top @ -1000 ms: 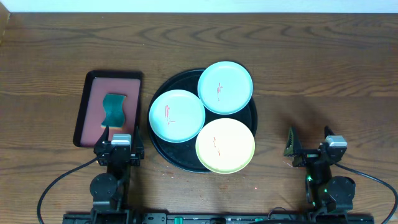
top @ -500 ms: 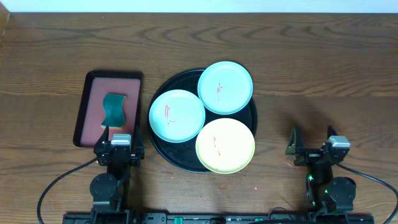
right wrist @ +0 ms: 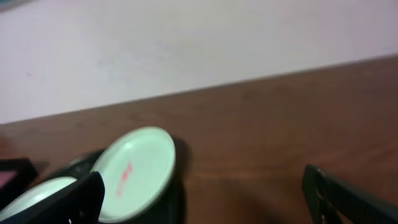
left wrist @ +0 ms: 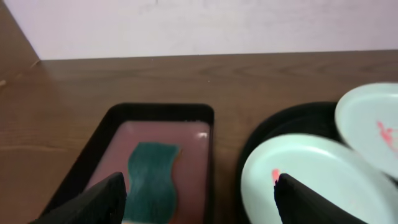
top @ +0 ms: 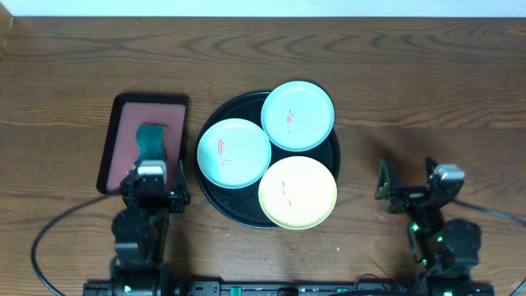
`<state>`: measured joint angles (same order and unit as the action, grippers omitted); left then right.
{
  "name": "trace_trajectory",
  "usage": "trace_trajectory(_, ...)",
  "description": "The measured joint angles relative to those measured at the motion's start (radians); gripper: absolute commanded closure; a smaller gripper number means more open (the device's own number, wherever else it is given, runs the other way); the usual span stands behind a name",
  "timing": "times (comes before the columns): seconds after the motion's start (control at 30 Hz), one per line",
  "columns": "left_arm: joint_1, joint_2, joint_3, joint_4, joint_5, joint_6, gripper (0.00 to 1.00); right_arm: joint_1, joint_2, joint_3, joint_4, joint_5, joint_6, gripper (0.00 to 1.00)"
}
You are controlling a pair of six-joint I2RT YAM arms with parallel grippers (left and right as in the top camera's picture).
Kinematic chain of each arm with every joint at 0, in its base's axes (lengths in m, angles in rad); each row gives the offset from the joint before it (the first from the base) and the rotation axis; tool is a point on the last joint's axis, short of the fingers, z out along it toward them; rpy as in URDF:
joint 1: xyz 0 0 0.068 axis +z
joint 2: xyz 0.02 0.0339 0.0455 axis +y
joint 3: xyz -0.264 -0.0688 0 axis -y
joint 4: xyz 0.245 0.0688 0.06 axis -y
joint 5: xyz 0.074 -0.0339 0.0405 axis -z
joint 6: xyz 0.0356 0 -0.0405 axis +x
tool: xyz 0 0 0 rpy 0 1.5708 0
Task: Clean dirty plates on tray and stack at the side
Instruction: 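Reach left gripper to the sponge and right gripper to the top green plate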
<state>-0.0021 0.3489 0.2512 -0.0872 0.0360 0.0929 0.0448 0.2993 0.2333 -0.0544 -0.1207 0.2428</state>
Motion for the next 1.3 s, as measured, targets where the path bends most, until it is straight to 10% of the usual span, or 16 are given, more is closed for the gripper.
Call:
trace_trajectory(0.73, 0.000, 0.813, 0.916, -0.749, 0.092, -0.018, 0.23, 0.016, 0.896, 0.772, -0.434, -0.218, -0.115, 0.01)
trace_trajectory(1.3, 0.000, 0.986, 0.949, -0.715, 0.100, -0.020, 0.23, 0.099, 1.032, 0.840, -0.428, -0.286, -0.089, 0.05)
